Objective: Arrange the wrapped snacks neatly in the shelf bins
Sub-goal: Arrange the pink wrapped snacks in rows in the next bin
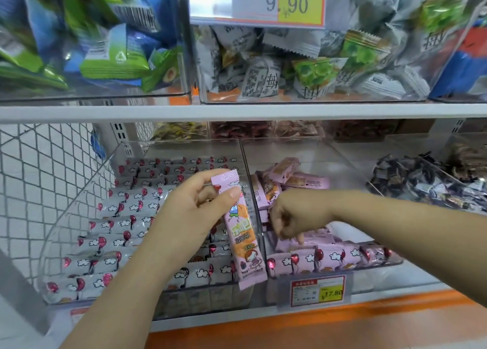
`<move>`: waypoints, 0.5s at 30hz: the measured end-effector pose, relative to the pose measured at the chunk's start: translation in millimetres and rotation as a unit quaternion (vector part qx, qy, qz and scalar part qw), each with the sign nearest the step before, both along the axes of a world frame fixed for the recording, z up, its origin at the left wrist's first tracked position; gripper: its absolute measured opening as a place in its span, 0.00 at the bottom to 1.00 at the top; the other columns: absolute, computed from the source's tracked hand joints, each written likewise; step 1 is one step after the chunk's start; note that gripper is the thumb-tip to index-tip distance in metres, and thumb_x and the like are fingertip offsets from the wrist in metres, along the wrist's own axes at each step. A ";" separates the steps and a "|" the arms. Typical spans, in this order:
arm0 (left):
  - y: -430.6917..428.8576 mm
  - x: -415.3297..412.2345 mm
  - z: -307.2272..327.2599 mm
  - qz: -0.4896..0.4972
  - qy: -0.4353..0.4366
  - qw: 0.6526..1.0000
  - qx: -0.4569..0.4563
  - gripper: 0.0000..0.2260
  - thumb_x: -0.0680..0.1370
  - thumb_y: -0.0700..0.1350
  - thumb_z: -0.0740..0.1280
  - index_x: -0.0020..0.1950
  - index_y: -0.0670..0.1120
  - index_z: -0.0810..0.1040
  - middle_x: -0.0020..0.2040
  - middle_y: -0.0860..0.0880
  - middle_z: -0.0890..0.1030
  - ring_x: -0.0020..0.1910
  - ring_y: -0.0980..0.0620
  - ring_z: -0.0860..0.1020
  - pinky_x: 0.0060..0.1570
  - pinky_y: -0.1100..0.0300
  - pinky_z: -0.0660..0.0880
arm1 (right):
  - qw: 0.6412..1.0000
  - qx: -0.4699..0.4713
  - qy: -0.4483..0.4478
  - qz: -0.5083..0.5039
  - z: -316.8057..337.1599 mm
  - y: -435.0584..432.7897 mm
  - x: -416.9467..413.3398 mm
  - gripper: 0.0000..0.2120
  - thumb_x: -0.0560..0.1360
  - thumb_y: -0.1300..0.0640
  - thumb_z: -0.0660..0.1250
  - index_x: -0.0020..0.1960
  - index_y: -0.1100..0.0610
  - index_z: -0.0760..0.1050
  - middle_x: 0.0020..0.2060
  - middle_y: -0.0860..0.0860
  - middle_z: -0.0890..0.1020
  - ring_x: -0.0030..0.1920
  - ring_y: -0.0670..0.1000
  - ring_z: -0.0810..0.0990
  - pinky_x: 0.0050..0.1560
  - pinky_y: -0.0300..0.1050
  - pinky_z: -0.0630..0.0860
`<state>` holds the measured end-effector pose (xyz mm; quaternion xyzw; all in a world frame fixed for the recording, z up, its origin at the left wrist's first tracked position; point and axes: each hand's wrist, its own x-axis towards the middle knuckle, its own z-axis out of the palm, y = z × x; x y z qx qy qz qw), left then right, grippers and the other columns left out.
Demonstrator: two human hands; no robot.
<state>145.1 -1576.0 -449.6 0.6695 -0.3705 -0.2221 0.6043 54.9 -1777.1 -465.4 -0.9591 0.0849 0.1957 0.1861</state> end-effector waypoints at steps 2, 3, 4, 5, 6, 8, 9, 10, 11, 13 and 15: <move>-0.9 -1.2 1.4 -0.003 -0.005 1.000 0.000 0.15 0.67 0.55 0.66 0.54 0.57 0.76 0.44 0.57 0.84 0.45 0.61 0.80 0.49 0.65 0.72 | 0.997 0.028 -0.057 -0.038 21.1 -3.7 -11.0 0.05 0.74 0.65 0.66 0.41 0.57 0.78 0.29 0.45 0.81 0.29 0.39 0.79 0.34 0.32 0.74; -1.1 -2.3 2.5 -0.006 -0.006 1.000 -0.002 0.14 0.69 0.54 0.67 0.54 0.57 0.76 0.44 0.57 0.84 0.45 0.62 0.80 0.48 0.66 0.71 | 0.993 0.037 -0.096 -0.055 31.1 -5.0 -18.1 0.06 0.73 0.65 0.65 0.41 0.56 0.78 0.30 0.44 0.81 0.30 0.40 0.79 0.34 0.31 0.73; -1.8 -2.9 2.9 -0.008 -0.007 1.000 -0.004 0.11 0.71 0.52 0.67 0.54 0.57 0.76 0.45 0.57 0.83 0.45 0.62 0.80 0.47 0.67 0.71 | 0.987 0.038 -0.139 -0.071 39.7 -5.6 -25.6 0.07 0.73 0.64 0.66 0.40 0.54 0.77 0.31 0.42 0.81 0.31 0.39 0.78 0.36 0.30 0.73; -2.5 -4.0 4.2 -0.009 -0.008 1.000 -0.006 0.10 0.73 0.50 0.67 0.54 0.57 0.76 0.45 0.57 0.83 0.44 0.63 0.80 0.46 0.68 0.71 | 0.979 0.034 -0.182 -0.086 45.8 -6.3 -33.4 0.08 0.73 0.63 0.66 0.39 0.51 0.77 0.31 0.41 0.80 0.32 0.39 0.77 0.37 0.31 0.73; -3.3 -4.8 5.3 -0.010 -0.010 1.000 -0.009 0.09 0.74 0.48 0.67 0.53 0.57 0.77 0.45 0.57 0.83 0.44 0.62 0.81 0.45 0.70 0.72 | 0.969 0.037 -0.222 -0.104 49.4 -6.9 -41.0 0.09 0.73 0.62 0.66 0.39 0.50 0.76 0.31 0.41 0.79 0.32 0.40 0.76 0.38 0.31 0.72; -5.0 -8.3 8.1 -0.008 -0.026 0.999 -0.018 0.09 0.74 0.47 0.67 0.52 0.57 0.77 0.45 0.57 0.83 0.42 0.61 0.81 0.41 0.73 0.72 | 0.943 0.076 -0.289 -0.149 50.4 -6.5 -54.6 0.09 0.74 0.63 0.65 0.39 0.51 0.76 0.30 0.43 0.78 0.32 0.43 0.75 0.37 0.35 0.72; -5.6 -10.5 10.0 -0.004 -0.043 0.999 -0.017 0.08 0.74 0.49 0.67 0.52 0.58 0.77 0.45 0.57 0.83 0.42 0.61 0.81 0.41 0.72 0.73 | 0.926 0.100 -0.321 -0.174 48.8 -5.9 -60.2 0.10 0.75 0.63 0.65 0.39 0.51 0.76 0.30 0.44 0.79 0.33 0.46 0.76 0.38 0.41 0.73; -6.5 -12.9 12.1 0.000 -0.063 0.998 -0.013 0.08 0.74 0.50 0.67 0.51 0.59 0.77 0.44 0.57 0.83 0.41 0.61 0.80 0.42 0.70 0.72 | 0.905 0.127 -0.354 -0.199 47.4 -4.6 -65.5 0.11 0.76 0.63 0.64 0.38 0.51 0.75 0.31 0.46 0.79 0.34 0.48 0.77 0.39 0.48 0.74; -7.0 -15.6 14.5 0.005 -0.080 0.997 -0.007 0.07 0.74 0.51 0.67 0.51 0.59 0.76 0.44 0.56 0.82 0.40 0.61 0.80 0.41 0.70 0.72 | 0.880 0.159 -0.385 -0.226 46.4 -2.0 -70.7 0.11 0.77 0.64 0.63 0.39 0.51 0.74 0.31 0.48 0.79 0.34 0.51 0.79 0.39 0.53 0.74; -8.1 -21.1 20.1 0.010 -0.108 0.994 0.000 0.08 0.74 0.52 0.67 0.52 0.59 0.75 0.45 0.57 0.80 0.40 0.63 0.78 0.39 0.75 0.71 | 0.822 0.237 -0.437 -0.277 44.3 6.4 -81.2 0.10 0.79 0.65 0.59 0.41 0.54 0.69 0.31 0.51 0.76 0.33 0.53 0.82 0.36 0.52 0.74; -9.3 -26.2 25.4 0.015 -0.118 0.993 -0.006 0.09 0.74 0.53 0.67 0.54 0.58 0.76 0.45 0.53 0.81 0.40 0.61 0.79 0.39 0.75 0.71 | 0.766 0.301 -0.476 -0.310 43.7 19.2 -92.1 0.10 0.80 0.64 0.56 0.42 0.55 0.65 0.33 0.55 0.71 0.31 0.53 0.82 0.31 0.45 0.74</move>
